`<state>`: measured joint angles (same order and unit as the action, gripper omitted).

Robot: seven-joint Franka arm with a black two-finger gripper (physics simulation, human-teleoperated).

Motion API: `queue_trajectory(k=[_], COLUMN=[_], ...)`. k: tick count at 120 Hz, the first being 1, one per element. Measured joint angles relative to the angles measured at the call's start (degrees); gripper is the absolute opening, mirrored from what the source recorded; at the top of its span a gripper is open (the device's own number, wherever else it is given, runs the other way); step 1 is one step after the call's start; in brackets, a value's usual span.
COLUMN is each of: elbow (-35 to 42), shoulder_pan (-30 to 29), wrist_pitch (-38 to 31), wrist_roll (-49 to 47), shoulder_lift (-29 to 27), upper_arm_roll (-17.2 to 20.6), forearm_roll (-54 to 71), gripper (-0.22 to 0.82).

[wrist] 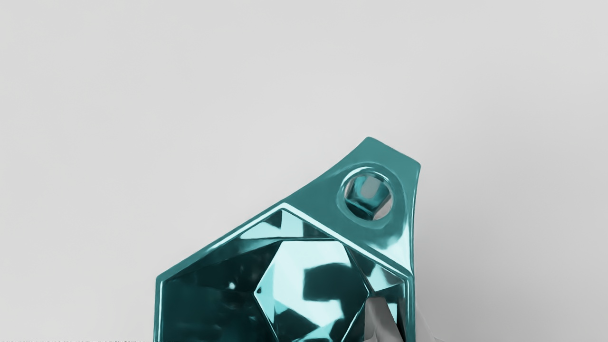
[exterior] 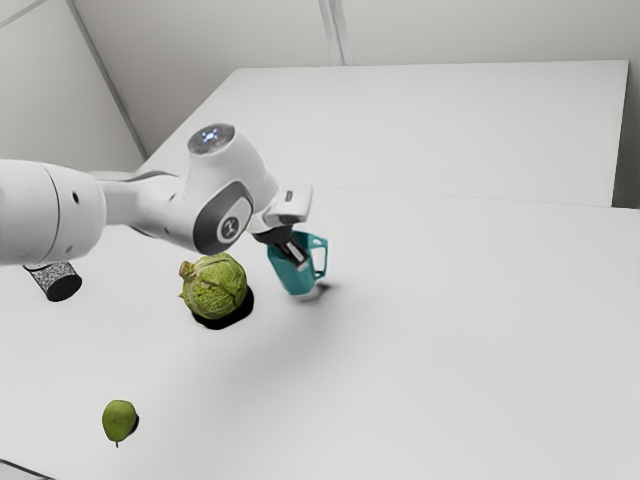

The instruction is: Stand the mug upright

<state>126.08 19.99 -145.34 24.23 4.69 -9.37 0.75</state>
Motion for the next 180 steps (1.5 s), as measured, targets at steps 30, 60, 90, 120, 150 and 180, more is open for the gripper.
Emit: queue_trajectory(k=[30,60,90,120,150,180], elbow=[0.9,1.7,1.6,1.4,-0.2,-1.6], shoulder_pan=[0.0,-0.2,-0.1,-0.2,-0.4,-0.4], wrist_pitch=[1.7,3.0,3.6,3.8,5.8,10.4], wrist_roll=[0.5,0.4,0.2,0.4,0.8,0.6], shoulder_lift=[-0.2,0.0,0.5,0.7,-0.9,-3.8], upper_arm_roll=[-0.4,-0.5,-0.5,-0.5,-0.5,-0.5], forearm_roll=[0.8,0.8,0.7,0.6,1.7,1.6], gripper=[-0.18,-0.18,-0.18,0.12,0.46,0.56])
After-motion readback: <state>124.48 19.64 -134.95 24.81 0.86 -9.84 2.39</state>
